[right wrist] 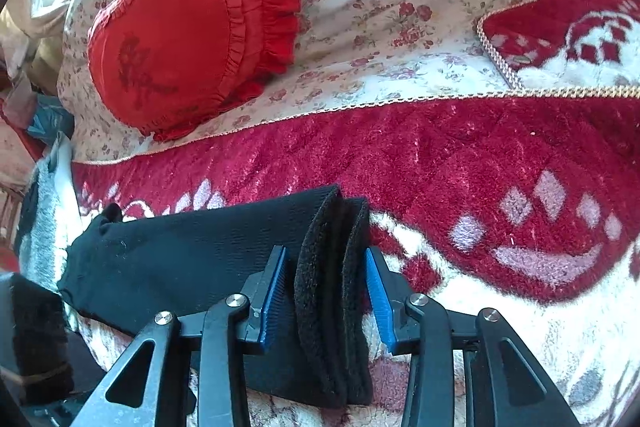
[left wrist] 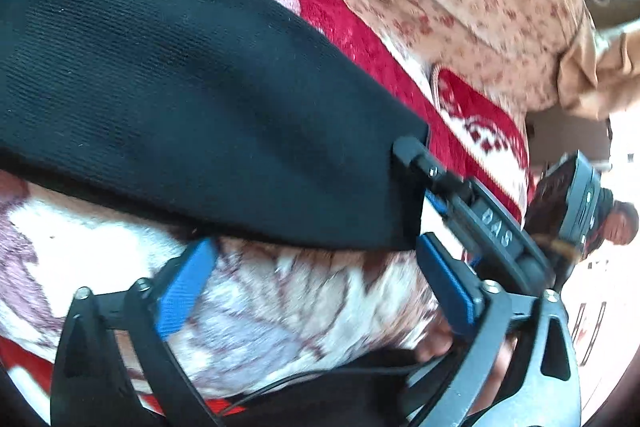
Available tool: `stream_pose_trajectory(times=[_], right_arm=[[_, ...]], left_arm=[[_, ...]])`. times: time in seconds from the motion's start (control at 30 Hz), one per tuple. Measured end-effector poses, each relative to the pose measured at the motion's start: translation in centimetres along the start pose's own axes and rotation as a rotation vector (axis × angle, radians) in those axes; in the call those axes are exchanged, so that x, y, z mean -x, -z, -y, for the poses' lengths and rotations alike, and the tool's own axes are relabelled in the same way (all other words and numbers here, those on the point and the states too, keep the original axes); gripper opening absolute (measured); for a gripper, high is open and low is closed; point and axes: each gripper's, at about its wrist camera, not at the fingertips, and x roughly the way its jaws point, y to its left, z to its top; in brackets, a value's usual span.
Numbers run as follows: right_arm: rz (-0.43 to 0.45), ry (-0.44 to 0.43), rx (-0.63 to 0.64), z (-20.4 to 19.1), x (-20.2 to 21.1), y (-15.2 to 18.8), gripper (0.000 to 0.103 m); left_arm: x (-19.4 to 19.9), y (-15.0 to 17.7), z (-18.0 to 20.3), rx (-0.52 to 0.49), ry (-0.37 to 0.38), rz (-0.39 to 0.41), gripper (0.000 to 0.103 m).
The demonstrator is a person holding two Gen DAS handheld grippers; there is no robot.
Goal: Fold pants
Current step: 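Lift the pants end with the right gripper and fold it over toward the left gripper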
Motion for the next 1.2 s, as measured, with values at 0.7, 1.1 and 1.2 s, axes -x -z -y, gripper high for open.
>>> stream_pose_trajectory(times=[0.7, 1.1, 1.2], right_arm=[[0.155, -0.182, 0.051, -2.7, 4.1, 0.1, 0.014], [0.17, -0.359, 0.23, -16.5, 5.0, -0.4, 0.014], [0.105, -0.394, 0.254, -20.2, 1.4, 0.4, 0.014]], left_arm=[[2.4, -1.0, -1.2, -0.043, 0.077, -0.067, 0.015], [15.7, -2.8, -8.1, -0.143, -0.058, 0.174, 0.015], [17.3, -4.3, -11.3, -0.117, -0.114, 0.228, 0.015]])
